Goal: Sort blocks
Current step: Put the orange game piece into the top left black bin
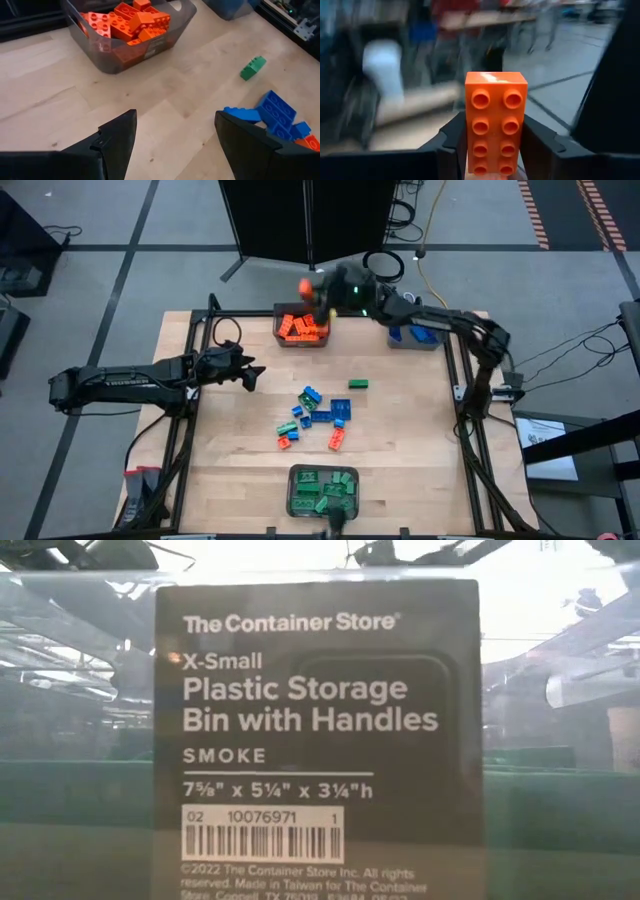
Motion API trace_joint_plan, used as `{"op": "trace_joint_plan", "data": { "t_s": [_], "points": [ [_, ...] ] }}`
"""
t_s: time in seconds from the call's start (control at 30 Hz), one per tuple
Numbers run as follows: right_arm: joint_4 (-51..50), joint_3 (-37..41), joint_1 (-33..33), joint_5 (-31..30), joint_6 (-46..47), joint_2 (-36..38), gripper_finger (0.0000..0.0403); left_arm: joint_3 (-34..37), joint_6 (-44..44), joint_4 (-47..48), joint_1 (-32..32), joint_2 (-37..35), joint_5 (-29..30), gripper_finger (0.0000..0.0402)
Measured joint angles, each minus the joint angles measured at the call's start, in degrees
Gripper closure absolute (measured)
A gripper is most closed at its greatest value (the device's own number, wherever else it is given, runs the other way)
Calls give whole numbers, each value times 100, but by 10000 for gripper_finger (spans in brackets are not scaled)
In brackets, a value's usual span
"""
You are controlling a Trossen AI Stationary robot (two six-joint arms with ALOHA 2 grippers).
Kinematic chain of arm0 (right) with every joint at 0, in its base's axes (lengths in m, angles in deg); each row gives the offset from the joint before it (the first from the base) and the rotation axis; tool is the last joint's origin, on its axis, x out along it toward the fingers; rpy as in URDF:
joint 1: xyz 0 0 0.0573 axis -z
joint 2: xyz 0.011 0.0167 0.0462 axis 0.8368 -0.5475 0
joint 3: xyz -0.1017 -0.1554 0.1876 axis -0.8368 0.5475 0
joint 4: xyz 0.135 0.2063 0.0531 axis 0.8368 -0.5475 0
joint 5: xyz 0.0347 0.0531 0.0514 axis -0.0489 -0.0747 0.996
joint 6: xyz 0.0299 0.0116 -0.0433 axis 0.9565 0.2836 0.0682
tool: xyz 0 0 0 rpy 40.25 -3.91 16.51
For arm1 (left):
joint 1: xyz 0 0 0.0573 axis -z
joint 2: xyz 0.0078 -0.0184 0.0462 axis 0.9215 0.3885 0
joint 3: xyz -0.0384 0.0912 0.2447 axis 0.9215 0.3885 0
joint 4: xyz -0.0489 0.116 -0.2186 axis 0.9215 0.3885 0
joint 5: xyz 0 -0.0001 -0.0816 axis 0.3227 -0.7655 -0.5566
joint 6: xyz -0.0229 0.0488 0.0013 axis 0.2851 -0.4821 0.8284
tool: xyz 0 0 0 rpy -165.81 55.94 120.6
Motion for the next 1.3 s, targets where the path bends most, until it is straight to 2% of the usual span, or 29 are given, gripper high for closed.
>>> {"op": "trace_joint_plan", "data": {
  "t_s": [0.07,0.13,0.27,0.4,0.47,0.67,0.9,0.97,1.1,1.17,1.23,1.3],
  "points": [
    [682,-275,208,-24,1014,-438,284,0,3,-4,0,0,62,132],
    [831,-769,274,-23,1789,-954,284,0,9,-18,0,0,130,132],
    [-151,-2022,186,366,2400,-2017,284,0,44,-6,0,4,133,132],
    [-1290,-3325,13,383,2706,-2661,284,0,56,1,0,7,116,132],
    [-1937,-3728,-34,247,2854,-2862,284,0,59,2,0,7,114,132],
    [-3153,-3884,-21,-475,3344,-3026,284,0,55,2,0,7,67,132],
    [-3467,-3904,118,-220,3444,-2996,283,0,-17,4,0,7,63,132],
    [-3462,-3904,122,-190,3499,-2996,252,0,-93,4,0,7,66,132],
    [-3499,-3904,132,-191,3768,-2996,141,0,-96,4,0,7,66,132],
    [-3497,-3904,138,-195,3776,-2996,103,0,-96,4,0,7,66,132],
    [-3507,-3904,138,-156,3754,-2984,82,0,-96,4,0,7,66,132],
    [-3460,-3904,157,138,3635,-2981,76,0,-98,4,0,7,60,132]
  ]
}}
